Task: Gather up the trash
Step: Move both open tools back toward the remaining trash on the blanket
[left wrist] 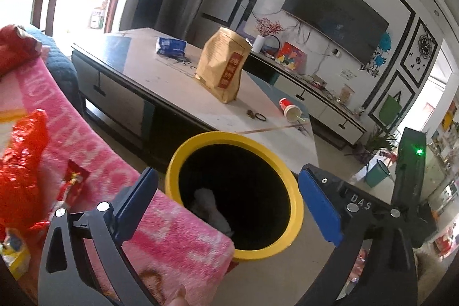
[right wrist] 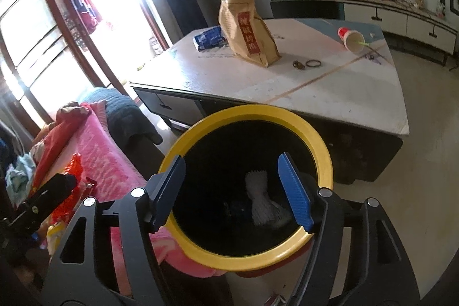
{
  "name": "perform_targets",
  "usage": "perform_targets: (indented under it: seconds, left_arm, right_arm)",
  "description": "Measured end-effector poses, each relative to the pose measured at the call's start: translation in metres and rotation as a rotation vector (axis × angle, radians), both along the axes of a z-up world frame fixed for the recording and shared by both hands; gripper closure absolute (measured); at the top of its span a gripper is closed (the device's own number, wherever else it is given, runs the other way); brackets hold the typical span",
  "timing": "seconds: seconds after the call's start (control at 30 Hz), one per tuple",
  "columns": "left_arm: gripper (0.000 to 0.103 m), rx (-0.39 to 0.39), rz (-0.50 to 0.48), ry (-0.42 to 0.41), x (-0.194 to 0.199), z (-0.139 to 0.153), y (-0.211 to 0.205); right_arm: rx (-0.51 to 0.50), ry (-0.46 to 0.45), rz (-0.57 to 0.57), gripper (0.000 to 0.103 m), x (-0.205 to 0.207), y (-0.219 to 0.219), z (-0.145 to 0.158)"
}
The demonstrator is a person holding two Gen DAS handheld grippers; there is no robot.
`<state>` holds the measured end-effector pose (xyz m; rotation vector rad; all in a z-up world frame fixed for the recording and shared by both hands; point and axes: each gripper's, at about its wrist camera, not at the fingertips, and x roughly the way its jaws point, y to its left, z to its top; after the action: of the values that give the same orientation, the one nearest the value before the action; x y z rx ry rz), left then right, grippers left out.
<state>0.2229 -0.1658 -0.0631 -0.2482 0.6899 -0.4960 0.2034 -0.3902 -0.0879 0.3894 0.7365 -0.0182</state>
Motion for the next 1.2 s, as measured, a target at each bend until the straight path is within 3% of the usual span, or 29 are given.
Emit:
perform_targets:
  seconds: [0.1, 1.2]
  left_arm:
    - [0.008, 0.007, 0.020, -0.015, -0.005, 0.004, 0.007]
    - [0.007, 0.051, 0.249, -0.132, -0.056, 0.035, 0.096]
  right_arm:
    - [-0.018, -0.022, 0.004, 0.036, -0.003, 0.006, 0.007]
    - [-0.079, -0.129, 0.231, 0.025, -0.030, 0.096, 0.040]
